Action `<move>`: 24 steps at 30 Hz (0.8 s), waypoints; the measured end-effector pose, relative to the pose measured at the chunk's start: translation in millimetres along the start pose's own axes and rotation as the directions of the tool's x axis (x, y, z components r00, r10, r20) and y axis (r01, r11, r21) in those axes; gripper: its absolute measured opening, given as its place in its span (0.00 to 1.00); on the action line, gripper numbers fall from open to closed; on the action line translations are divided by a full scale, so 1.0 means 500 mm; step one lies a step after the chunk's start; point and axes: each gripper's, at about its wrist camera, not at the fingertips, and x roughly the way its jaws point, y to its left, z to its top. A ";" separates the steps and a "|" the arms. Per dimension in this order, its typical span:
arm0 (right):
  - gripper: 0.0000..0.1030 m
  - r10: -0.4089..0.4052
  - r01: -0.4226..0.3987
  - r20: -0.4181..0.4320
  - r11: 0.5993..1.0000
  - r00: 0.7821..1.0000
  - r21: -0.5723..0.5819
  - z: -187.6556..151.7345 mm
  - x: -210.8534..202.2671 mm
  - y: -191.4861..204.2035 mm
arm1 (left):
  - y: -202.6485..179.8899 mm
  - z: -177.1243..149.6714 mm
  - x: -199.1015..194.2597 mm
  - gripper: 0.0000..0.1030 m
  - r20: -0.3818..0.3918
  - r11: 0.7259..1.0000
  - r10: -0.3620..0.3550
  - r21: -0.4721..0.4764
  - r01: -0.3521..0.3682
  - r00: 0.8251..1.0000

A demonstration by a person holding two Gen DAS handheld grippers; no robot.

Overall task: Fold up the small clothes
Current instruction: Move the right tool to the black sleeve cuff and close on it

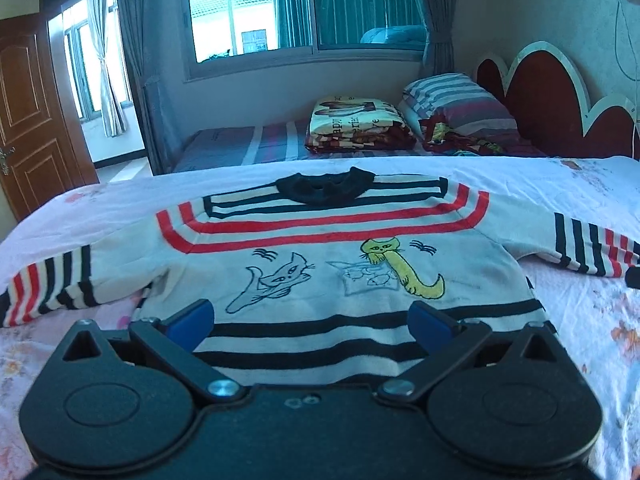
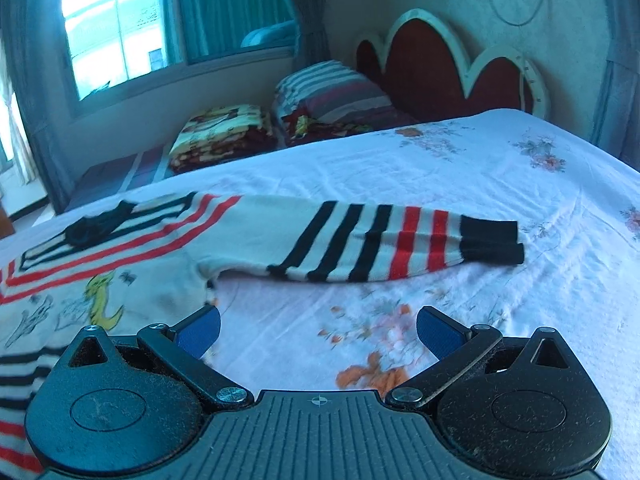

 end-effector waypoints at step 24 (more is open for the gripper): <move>0.57 -0.145 0.133 0.012 0.933 0.989 0.333 0.054 0.214 -0.254 | -0.092 0.046 0.187 0.98 -0.031 0.997 -0.008 0.075 0.010 0.999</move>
